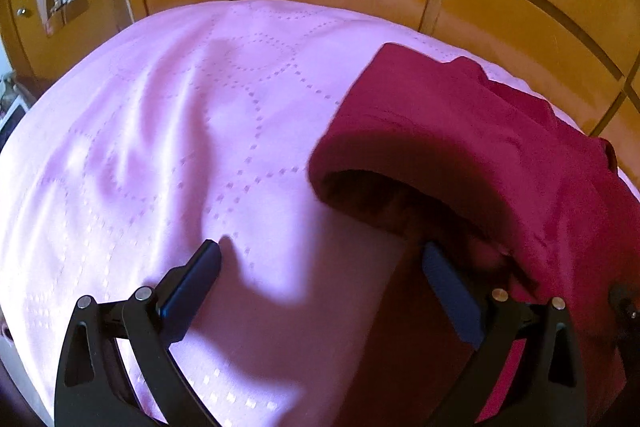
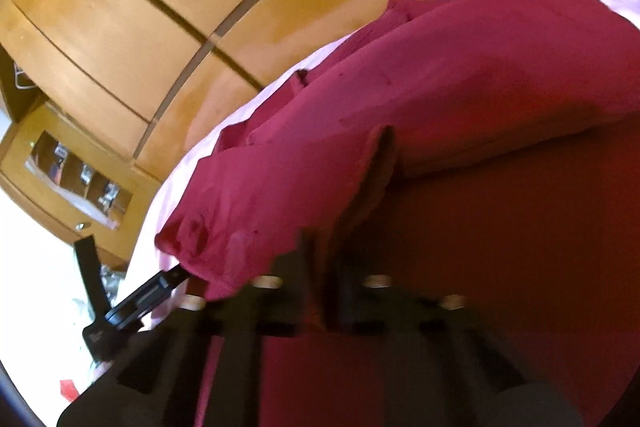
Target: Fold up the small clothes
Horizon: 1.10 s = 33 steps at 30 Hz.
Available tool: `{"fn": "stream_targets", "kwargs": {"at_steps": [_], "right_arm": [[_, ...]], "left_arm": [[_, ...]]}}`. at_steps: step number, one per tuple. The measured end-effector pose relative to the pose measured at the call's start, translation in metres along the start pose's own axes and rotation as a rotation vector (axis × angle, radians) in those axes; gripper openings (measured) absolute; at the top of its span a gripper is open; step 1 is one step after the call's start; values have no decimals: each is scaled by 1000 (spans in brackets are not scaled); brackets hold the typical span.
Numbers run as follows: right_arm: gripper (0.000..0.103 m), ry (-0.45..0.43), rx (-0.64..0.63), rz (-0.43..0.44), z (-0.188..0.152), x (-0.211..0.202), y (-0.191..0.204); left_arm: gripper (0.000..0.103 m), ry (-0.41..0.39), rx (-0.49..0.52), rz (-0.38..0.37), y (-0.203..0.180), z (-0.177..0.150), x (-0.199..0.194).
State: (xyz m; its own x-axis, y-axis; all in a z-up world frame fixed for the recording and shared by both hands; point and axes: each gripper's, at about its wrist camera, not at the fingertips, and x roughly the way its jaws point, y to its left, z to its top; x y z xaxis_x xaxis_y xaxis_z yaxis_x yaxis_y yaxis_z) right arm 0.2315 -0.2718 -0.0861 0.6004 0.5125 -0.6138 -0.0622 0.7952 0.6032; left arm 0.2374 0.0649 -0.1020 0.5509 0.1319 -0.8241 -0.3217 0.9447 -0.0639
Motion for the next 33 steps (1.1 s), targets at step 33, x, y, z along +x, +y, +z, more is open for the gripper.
{"fn": "stream_targets", "kwargs": {"at_steps": [33], "right_arm": [[5, -140, -16, -262, 70, -25, -77]], "left_arm": [[100, -187, 72, -8, -13, -12, -47]]}}
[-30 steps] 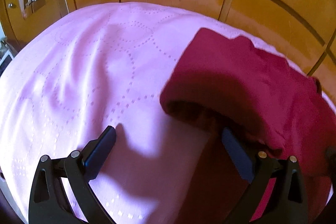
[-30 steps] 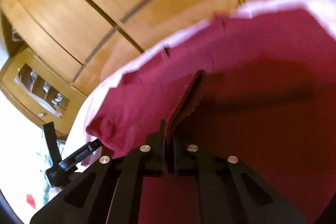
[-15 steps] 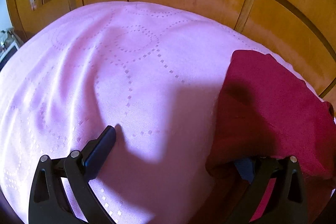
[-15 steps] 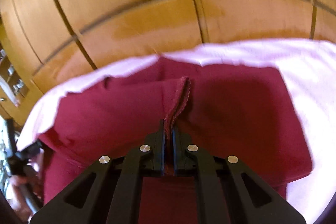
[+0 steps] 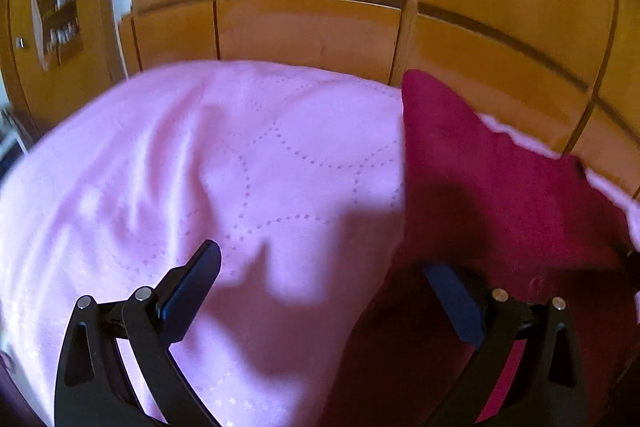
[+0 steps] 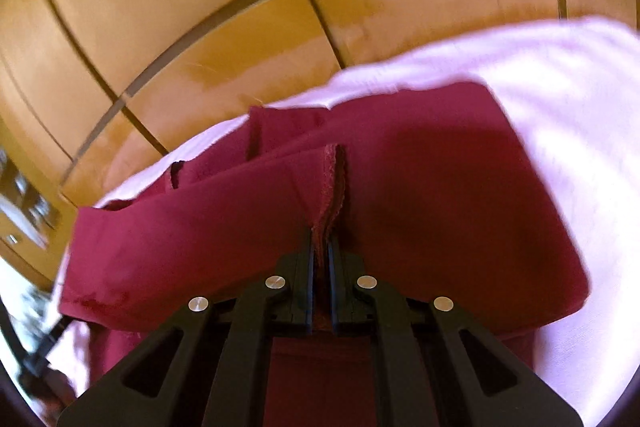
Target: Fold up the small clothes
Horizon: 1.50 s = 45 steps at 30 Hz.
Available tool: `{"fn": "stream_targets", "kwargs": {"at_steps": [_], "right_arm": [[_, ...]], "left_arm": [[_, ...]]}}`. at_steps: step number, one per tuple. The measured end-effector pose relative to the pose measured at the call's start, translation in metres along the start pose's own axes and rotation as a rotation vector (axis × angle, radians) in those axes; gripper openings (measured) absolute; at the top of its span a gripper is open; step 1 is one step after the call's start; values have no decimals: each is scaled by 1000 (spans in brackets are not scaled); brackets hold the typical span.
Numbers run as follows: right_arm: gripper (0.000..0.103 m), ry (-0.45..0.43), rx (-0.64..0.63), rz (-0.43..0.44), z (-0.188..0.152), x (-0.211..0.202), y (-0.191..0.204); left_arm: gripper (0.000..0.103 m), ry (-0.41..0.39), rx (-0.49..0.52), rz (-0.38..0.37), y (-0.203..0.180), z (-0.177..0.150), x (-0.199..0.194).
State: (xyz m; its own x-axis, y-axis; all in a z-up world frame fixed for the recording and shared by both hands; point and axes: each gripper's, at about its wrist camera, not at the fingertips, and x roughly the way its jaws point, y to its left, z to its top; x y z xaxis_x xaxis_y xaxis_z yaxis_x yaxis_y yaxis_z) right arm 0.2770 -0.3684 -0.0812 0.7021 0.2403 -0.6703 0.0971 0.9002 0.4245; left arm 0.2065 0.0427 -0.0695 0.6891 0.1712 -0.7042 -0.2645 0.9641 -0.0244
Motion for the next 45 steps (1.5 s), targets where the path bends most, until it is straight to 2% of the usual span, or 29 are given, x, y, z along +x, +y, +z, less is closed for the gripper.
{"fn": "stream_targets", "kwargs": {"at_steps": [2, 3, 5, 8, 9, 11, 13, 15, 17, 19, 20, 21, 22, 23, 24, 26, 27, 29, 32, 34, 35, 36, 37, 38, 40, 43, 45], "right_arm": [[5, -6, 13, 25, -1, 0, -3], [5, -5, 13, 27, -2, -1, -3], [5, -9, -4, 26, -3, -4, 1], [5, -21, -22, 31, -7, -6, 4], [5, -23, -17, 38, -6, -6, 3], [5, -23, -3, 54, -6, -5, 0], [16, -21, 0, 63, -5, -5, 0], [41, -21, -7, 86, -6, -8, 3], [49, -31, -46, 72, -8, -13, 13], [49, -31, -85, 48, -9, -14, 22], [49, -31, -106, 36, -10, -14, 27], [47, -28, -123, 26, -10, -13, 30], [39, -22, -137, 15, -10, -12, 32], [23, -11, -154, 3, -11, -9, 35], [15, -4, -162, -13, -11, -6, 37], [6, -10, -150, 2, -9, -7, 38], [6, -13, -142, 6, -9, -8, 39], [6, 7, -143, -18, -10, -1, 40], [5, 34, -117, -33, -13, 11, 32], [5, 33, -113, -34, -12, 11, 31], [6, 29, -117, -46, -12, 9, 32], [7, 23, -120, -49, -11, 5, 34], [11, 20, -122, -57, -11, 2, 35], [19, 2, -130, -94, -11, -6, 37], [21, -82, -176, -126, -14, -27, 47], [21, -127, -234, -54, -17, -40, 64], [21, -88, -267, -7, -17, -32, 76]], "left_arm": [[100, 64, 15, 21, -1, 1, 15], [100, 116, -5, 27, 4, 1, 23], [100, 137, -71, -8, 17, 2, 24], [100, 47, -195, -106, 43, -1, 1], [100, 8, -242, -123, 53, -2, -8], [100, -20, -311, -143, 64, 0, -12], [100, 4, -339, -188, 65, 11, -1], [100, 68, -304, -217, 50, 28, 17], [100, 100, -241, -236, 30, 40, 33], [97, 136, -156, -215, 5, 50, 49], [69, 158, -119, -226, -4, 55, 59], [29, 189, -86, -240, -12, 56, 68], [16, 236, -57, -246, -19, 57, 78], [13, 247, -51, -241, -22, 57, 81], [9, 224, -47, -224, -22, 58, 80], [8, 203, -39, -194, -17, 63, 77], [8, 204, -48, -193, -12, 63, 79], [8, 219, -14, -193, -12, 61, 89], [11, 149, 156, -125, -32, 49, 88], [23, 126, 202, -64, -37, 48, 84], [52, 122, 200, -16, -36, 49, 81], [86, 112, 194, 69, -33, 51, 77], [94, 95, 188, 100, -30, 53, 74], [94, 70, 178, 100, -25, 51, 64], [94, 17, 157, 67, -19, 46, 41], [94, -18, 174, 17, -29, 39, 23], [94, 6, 189, -34, -38, 36, 26]]}}
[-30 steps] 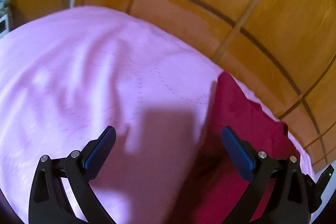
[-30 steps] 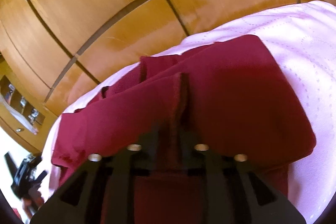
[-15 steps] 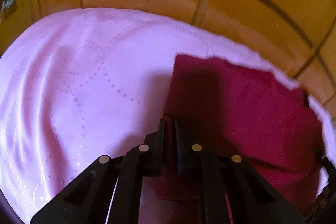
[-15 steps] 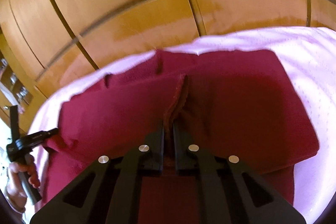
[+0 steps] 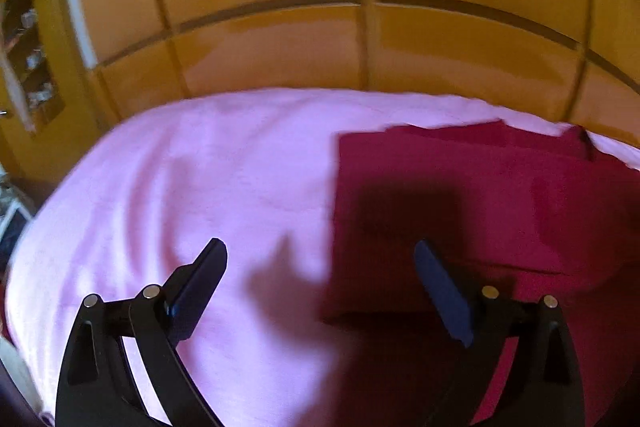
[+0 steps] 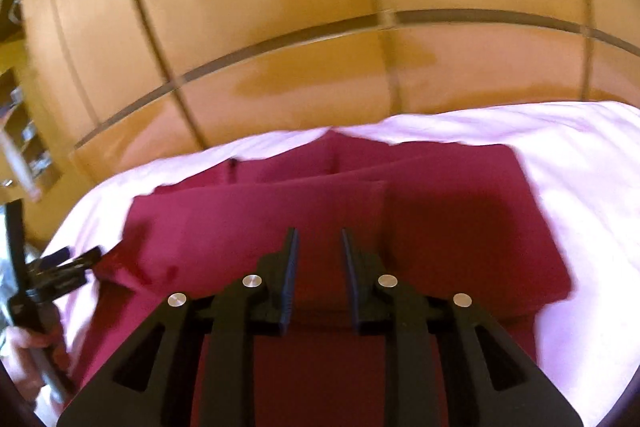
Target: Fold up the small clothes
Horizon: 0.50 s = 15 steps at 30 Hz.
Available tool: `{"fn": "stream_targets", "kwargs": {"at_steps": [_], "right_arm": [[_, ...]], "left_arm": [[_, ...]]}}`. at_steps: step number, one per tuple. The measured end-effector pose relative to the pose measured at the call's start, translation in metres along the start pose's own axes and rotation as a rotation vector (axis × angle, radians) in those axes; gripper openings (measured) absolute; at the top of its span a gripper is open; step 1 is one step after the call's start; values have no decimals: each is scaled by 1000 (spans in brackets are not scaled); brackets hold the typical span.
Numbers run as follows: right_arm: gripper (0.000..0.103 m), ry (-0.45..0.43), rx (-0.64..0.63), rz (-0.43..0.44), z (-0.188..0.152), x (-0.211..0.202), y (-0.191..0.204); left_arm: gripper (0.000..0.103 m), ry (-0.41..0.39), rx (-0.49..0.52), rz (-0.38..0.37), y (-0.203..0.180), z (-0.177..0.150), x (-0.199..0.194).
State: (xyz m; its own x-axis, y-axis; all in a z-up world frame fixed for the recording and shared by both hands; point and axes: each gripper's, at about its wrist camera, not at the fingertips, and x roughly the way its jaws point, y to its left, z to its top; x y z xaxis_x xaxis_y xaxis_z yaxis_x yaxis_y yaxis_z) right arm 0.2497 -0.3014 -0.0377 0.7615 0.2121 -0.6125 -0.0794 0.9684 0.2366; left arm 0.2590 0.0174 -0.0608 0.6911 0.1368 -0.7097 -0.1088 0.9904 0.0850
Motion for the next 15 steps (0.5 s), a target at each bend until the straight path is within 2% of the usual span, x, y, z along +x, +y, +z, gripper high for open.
{"fn": "stream_targets", "kwargs": {"at_steps": [2, 3, 4, 5, 6, 7, 12, 13, 15], "right_arm": [[21, 46, -50, -24, 0, 12, 8], [21, 81, -71, -54, -2, 20, 8], [21, 134, -74, -101, -5, 33, 3], [21, 147, -52, -100, -7, 38, -4], [20, 136, -9, -68, -9, 40, -12], [20, 127, 41, -34, -8, 41, -22], [20, 87, 85, 10, -12, 36, -30], [23, 73, 96, 20, -12, 29, -31], [45, 37, 117, 29, -14, 16, -29]], "left_arm": [[94, 39, 34, -14, -8, -3, 14], [95, 84, 48, -7, -11, -6, 27], [95, 132, 35, -23, -9, -9, 40], [97, 153, 2, -51, -9, -11, 48], [100, 168, -68, -99, 2, -12, 53], [101, 177, -91, -114, 8, -12, 55], [101, 173, -94, -125, 11, -15, 50], [101, 176, -106, -136, 12, -18, 43], [101, 175, -140, -171, 24, -26, 27]]}}
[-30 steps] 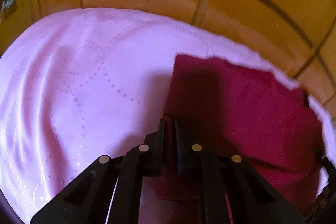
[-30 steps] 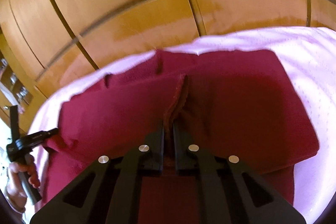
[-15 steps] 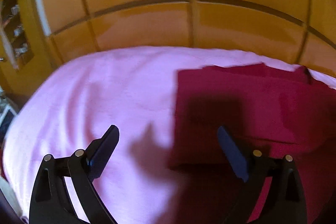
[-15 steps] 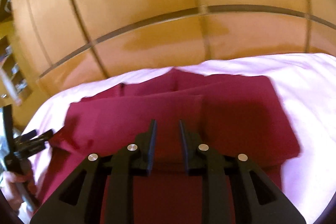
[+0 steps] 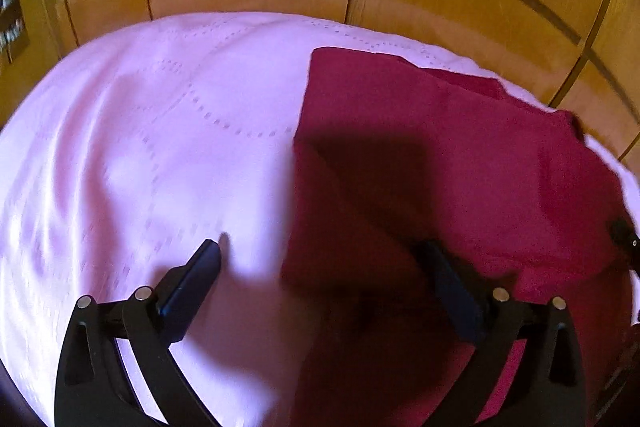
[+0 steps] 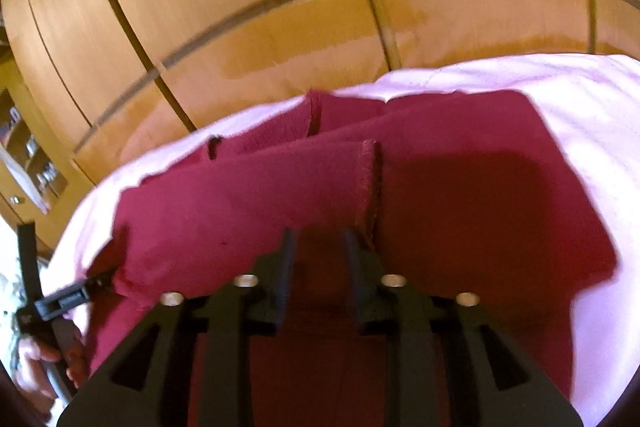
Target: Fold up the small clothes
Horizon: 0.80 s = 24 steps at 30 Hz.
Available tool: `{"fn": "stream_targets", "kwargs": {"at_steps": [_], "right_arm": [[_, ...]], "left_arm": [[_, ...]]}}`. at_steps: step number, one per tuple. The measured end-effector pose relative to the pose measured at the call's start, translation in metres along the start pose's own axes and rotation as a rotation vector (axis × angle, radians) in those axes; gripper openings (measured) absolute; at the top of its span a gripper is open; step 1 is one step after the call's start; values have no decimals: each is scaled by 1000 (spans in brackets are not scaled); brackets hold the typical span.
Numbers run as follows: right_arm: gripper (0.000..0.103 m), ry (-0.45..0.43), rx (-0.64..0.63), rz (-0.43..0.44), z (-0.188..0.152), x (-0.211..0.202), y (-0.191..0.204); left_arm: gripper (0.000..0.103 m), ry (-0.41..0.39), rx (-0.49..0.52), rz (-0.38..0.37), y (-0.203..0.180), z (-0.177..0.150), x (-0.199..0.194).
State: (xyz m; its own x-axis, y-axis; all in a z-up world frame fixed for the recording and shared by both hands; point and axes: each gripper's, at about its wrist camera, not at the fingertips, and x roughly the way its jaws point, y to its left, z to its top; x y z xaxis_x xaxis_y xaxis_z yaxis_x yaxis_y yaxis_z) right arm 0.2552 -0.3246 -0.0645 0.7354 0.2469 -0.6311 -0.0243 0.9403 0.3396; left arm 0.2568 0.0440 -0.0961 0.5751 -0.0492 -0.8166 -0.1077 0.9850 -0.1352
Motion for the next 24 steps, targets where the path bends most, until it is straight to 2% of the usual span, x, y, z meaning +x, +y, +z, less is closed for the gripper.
{"fn": "stream_targets", "kwargs": {"at_steps": [1, 3, 8, 11, 15, 17, 19, 22, 23, 24], "right_arm": [[57, -33, 14, 5, -4, -17, -1], [57, -42, 34, 41, -13, -42, -4], [57, 12, 101, 98, -46, -92, -24], [57, 40, 184, 126, -69, -121, -48], [57, 47, 284, 115, -97, -154, -79], [57, 48, 325, 101, -110, -168, -93], [57, 49, 370, 99, -125, -180, -105], [57, 53, 428, 162, -146, -193, -116], [57, 59, 426, 173, -150, -196, -116], [57, 65, 416, 176, -154, -198, -115]], "left_arm": [[101, -4, -10, -18, 5, -7, -8], [101, 12, -12, -46, 13, -24, -21], [100, -2, 13, -118, 31, -71, -54], [101, -13, 87, -161, 34, -99, -74], [101, -25, 182, -216, 39, -125, -91], [101, -24, 197, -220, 44, -125, -89], [100, -26, 189, -262, 50, -128, -96], [99, -16, 149, -339, 55, -136, -103], [95, -11, 143, -357, 56, -138, -104], [86, -7, 141, -368, 57, -141, -106]]}}
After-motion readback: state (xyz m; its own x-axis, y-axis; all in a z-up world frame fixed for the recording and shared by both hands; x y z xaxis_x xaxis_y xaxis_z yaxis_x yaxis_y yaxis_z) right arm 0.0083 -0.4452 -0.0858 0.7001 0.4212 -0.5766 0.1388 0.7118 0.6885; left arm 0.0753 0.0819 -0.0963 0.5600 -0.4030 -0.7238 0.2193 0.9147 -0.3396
